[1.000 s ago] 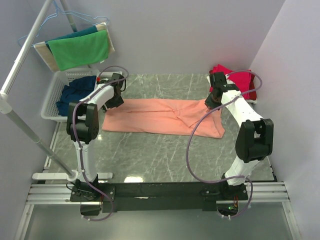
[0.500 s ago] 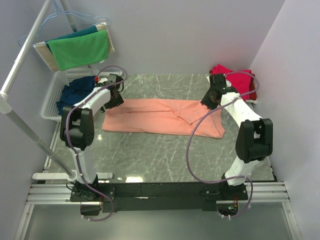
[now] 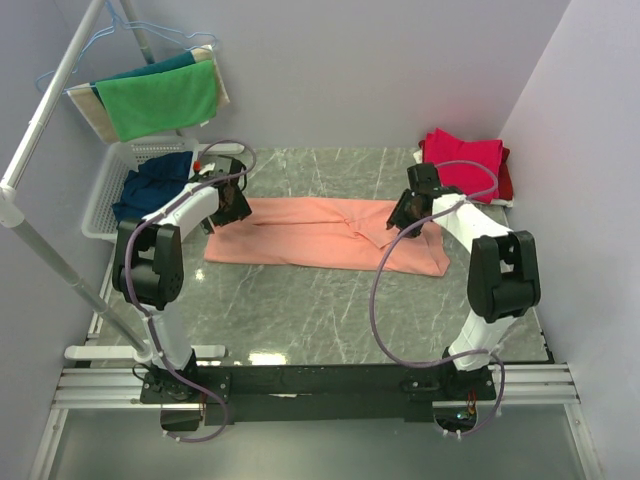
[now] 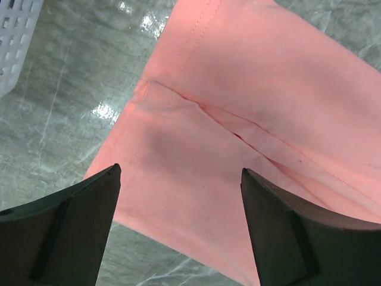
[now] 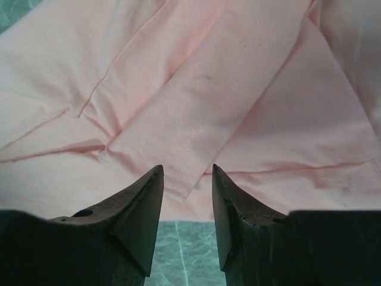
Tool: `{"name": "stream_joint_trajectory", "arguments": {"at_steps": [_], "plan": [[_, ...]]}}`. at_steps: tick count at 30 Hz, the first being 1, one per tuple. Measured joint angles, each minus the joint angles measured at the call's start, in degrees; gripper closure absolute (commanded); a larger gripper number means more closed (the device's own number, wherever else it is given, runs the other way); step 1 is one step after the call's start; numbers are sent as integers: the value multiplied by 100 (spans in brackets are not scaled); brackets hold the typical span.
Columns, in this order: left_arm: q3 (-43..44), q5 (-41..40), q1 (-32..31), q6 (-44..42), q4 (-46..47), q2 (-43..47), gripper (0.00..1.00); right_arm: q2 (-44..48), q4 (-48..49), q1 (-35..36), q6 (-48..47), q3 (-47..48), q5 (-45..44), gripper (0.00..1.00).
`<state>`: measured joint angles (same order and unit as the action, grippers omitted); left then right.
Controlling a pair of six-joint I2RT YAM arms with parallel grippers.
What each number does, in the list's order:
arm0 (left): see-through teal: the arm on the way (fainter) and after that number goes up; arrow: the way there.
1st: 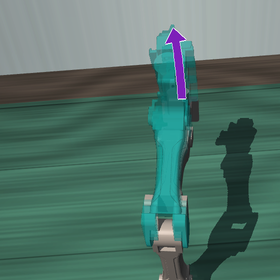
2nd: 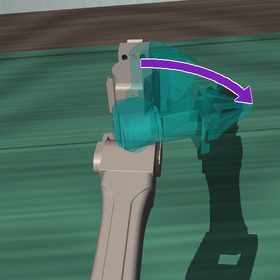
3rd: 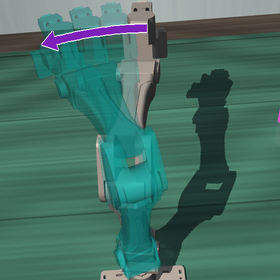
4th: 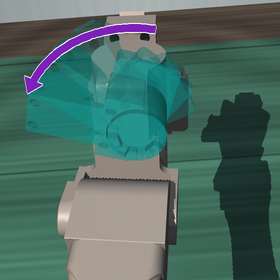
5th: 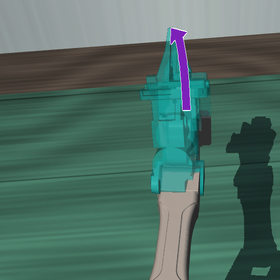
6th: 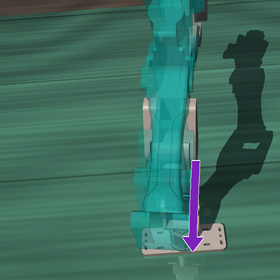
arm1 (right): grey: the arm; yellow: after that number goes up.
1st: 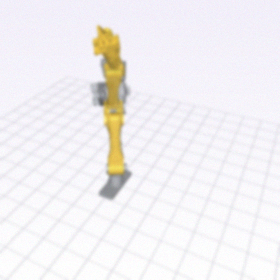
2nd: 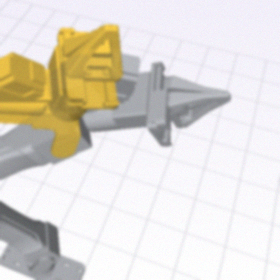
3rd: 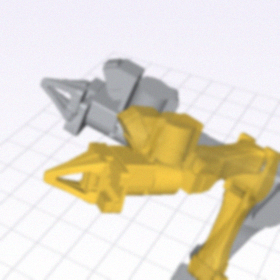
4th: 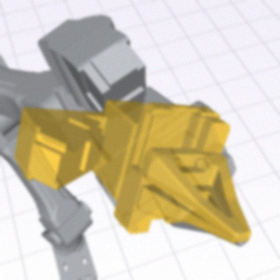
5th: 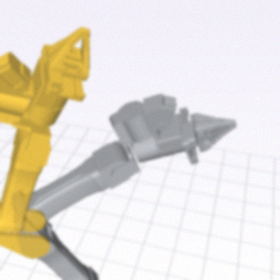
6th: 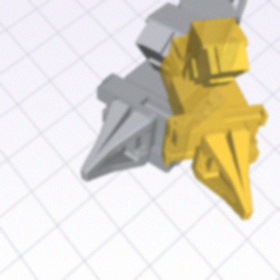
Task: Fold and stack the t-shirts
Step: Fold the tshirt
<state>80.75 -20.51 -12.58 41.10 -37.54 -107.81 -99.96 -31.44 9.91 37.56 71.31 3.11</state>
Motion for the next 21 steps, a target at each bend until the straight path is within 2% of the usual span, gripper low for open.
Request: {"name": "stream_joint_trajectory", "arguments": {"at_steps": [5,21], "plan": [[-17,15,-4,-4,4,9,13,-352,4,24,48,116,37,54],[-17,33,-4,-22,-2,11,12,-616,-28,35,149,116,48,54]]}}
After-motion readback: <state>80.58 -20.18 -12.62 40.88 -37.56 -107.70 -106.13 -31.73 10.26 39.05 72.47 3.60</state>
